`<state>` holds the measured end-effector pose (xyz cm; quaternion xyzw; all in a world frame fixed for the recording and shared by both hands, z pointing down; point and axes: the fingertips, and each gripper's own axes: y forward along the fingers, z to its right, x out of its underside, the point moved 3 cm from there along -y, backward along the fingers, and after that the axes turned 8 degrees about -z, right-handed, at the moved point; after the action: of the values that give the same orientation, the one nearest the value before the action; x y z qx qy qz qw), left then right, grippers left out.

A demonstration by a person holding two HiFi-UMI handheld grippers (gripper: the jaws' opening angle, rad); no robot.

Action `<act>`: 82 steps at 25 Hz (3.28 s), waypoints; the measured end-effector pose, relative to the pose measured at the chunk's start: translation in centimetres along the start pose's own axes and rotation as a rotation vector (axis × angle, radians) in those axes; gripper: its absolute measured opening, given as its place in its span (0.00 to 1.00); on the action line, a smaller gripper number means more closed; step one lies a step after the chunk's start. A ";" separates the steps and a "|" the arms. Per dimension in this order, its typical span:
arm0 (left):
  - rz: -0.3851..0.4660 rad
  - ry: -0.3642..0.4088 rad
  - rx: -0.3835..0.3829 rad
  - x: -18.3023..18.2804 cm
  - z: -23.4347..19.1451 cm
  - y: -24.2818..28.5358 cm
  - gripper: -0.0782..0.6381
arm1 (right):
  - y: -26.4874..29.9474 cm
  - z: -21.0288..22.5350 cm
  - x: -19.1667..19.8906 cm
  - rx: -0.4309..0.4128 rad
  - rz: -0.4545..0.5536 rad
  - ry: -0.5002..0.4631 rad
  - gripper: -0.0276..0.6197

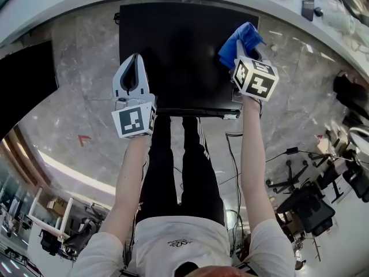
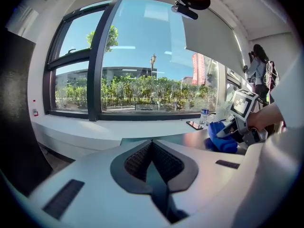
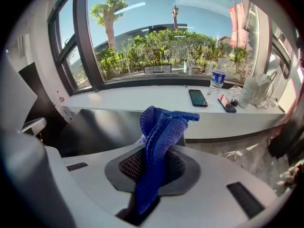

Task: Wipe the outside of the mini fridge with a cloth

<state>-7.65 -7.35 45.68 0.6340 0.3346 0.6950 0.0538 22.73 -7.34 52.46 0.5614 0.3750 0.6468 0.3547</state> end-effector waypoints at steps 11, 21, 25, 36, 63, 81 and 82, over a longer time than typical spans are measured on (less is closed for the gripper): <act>-0.024 0.014 -0.008 0.7 0.5 -1.1 0.12 | -1.4 5.1 1.2 0.095 0.012 0.065 0.16; -0.018 0.003 -0.038 1.0 -0.5 -1.5 0.12 | -3.6 7.9 1.5 0.195 0.043 0.128 0.16; -0.020 -0.012 -0.066 1.2 -1.5 -2.3 0.12 | -7.1 2.7 -0.2 0.058 0.130 0.076 0.16; -0.024 -0.059 -0.140 1.8 -5.9 -5.3 0.12 | -8.7 -21.8 -2.3 -0.470 0.140 -0.018 0.16; -0.056 -0.107 -0.214 5.9 -12.1 -7.8 0.12 | 1.6 -32.4 2.0 -0.404 -0.085 -0.092 0.16; -0.031 -0.047 -0.072 3.3 -5.4 -5.6 0.12 | -1.0 -15.7 3.5 -0.122 -0.060 -0.070 0.16; -0.031 -0.043 -0.066 3.2 -5.1 -5.5 0.12 | -1.2 -14.6 3.8 -0.109 -0.060 -0.063 0.16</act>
<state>-14.87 -3.52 45.63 0.6416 0.3200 0.6909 0.0927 7.82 -4.72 51.81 0.5499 0.3445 0.6373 0.4156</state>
